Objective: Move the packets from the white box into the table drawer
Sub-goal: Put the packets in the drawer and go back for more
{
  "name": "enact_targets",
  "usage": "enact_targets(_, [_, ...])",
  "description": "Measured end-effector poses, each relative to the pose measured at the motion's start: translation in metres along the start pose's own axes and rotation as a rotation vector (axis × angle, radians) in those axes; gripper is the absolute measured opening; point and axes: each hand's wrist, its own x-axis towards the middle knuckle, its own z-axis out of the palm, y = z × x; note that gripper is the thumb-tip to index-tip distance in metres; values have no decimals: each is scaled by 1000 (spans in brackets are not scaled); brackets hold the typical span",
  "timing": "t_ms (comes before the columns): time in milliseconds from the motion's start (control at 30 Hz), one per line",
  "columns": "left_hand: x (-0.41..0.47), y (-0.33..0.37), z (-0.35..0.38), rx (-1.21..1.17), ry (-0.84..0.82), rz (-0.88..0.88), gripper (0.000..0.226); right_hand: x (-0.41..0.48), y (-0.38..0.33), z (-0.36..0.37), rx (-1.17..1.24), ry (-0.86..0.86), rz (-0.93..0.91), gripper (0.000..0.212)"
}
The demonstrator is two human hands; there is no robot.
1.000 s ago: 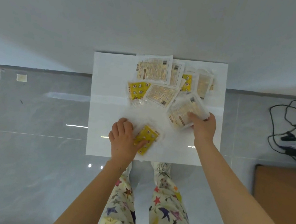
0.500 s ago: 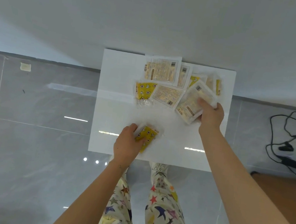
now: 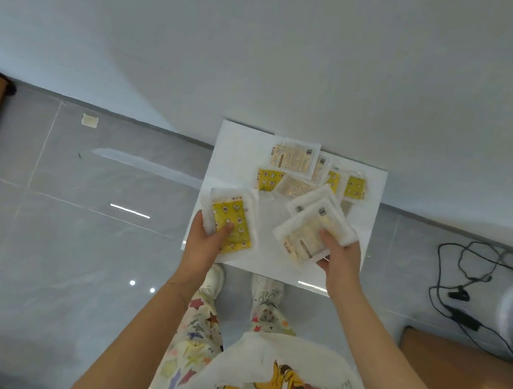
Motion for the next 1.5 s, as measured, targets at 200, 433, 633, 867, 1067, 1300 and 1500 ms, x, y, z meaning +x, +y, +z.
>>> enact_targets(200, [-83, 56, -67, -135, 176, 101, 32, -83, -42, 73, -307, -336, -106, 44])
enact_targets(433, [-171, 75, -181, -286, 440, 166, 37, -189, -46, 172, -598, -670, -241, 52])
enact_targets(633, [-214, 55, -290, -410, 622, 191, 42, -271, 2, 268, -709, -831, -287, 50])
enact_targets(867, [-247, 15, -407, -552, 758, 185, 37, -352, 77, 363, -791, -890, -240, 49])
enact_targets(1067, [-269, -19, -487, -593, 861, 166, 31, -386, 130, 424, -832, -961, -242, 49])
enact_targets(1300, [-282, -45, -541, -773, 1009, 103, 39, -424, 183, 493, -946, -1066, -253, 52])
enact_targets(1500, [-282, -53, -580, -924, 1152, 73, 38, -455, 234, 558, -1071, -1223, -205, 47])
